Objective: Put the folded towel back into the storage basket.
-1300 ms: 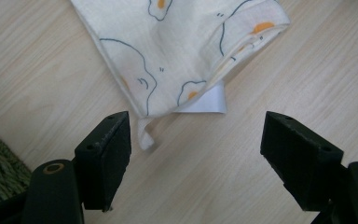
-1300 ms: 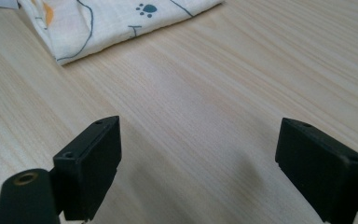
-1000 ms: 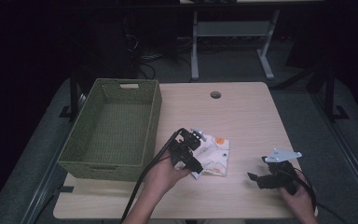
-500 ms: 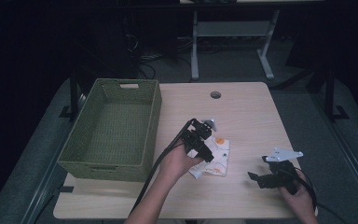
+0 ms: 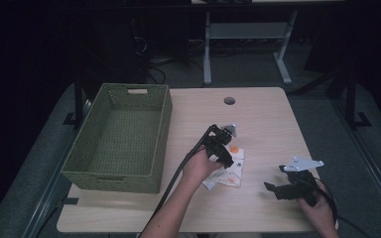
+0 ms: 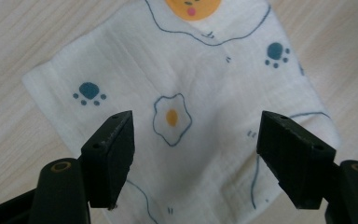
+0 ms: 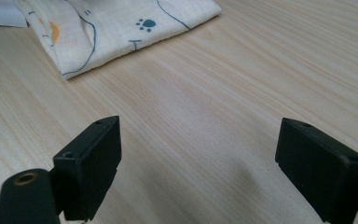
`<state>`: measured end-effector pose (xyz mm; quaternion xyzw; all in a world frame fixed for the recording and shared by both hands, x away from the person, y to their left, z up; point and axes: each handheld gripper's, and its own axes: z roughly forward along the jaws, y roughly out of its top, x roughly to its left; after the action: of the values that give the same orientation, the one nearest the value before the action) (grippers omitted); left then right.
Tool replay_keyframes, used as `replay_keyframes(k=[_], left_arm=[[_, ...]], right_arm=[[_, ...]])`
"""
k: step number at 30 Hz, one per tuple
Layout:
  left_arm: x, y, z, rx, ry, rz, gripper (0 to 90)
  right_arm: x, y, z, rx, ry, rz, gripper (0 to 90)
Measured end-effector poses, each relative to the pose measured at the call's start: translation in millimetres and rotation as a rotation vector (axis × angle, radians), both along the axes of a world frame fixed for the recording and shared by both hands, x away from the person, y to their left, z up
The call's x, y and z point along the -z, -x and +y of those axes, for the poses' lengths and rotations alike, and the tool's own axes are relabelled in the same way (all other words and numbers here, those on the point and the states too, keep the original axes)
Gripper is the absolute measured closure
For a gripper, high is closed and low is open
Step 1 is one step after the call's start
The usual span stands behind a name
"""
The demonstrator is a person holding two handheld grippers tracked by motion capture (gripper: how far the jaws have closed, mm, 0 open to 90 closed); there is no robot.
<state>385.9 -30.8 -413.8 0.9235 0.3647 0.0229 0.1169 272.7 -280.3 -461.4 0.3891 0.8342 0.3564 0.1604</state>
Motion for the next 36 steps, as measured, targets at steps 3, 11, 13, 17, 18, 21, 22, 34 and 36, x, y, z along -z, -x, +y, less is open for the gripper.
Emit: replay_keyframes(k=[3, 11, 13, 17, 18, 21, 22, 34, 36], left_arm=[[3.9, -2.8, -3.1, -0.003, -0.011, 0.006, 29.5], [16.9, -7.7, -12.0, 0.003, -0.046, 0.04, 33.0], [19.4, -7.3, -13.9, 0.0, -0.057, 0.04, 34.3], [21.5, -6.9, -15.4, 0.001, -0.074, 0.03, 36.5], [21.7, -6.7, -15.5, 0.001, -0.077, 0.025, 37.4], [21.7, -6.2, -15.7, -0.002, -0.082, 0.013, 41.4], [21.6, -6.1, -15.7, -0.001, -0.081, 0.012, 42.3], [19.0, -11.0, -9.0, 0.018, -0.086, -0.002, 74.3], [18.9, -11.5, -8.6, 0.019, -0.088, -0.004, 77.3]], right_arm=[[-0.1, -0.1, -0.5, 0.0, 0.001, -0.002, 13.9], [-0.4, 0.2, -0.2, -0.001, -0.001, -0.004, 13.9], [-0.3, -0.1, -0.4, -0.001, 0.002, -0.005, 13.9], [-0.2, -0.1, -0.2, -0.002, 0.003, -0.005, 13.9], [-0.2, -0.1, 0.0, -0.002, 0.002, -0.005, 13.9], [-0.5, -0.1, 0.0, -0.003, 0.004, -0.01, 13.9], [-0.7, 0.1, 0.0, -0.003, 0.001, -0.01, 13.9], [-1.4, 0.8, -0.1, -0.002, 0.001, -0.01, 13.9], [-1.4, 0.8, 0.2, -0.003, 0.001, -0.011, 13.9]])
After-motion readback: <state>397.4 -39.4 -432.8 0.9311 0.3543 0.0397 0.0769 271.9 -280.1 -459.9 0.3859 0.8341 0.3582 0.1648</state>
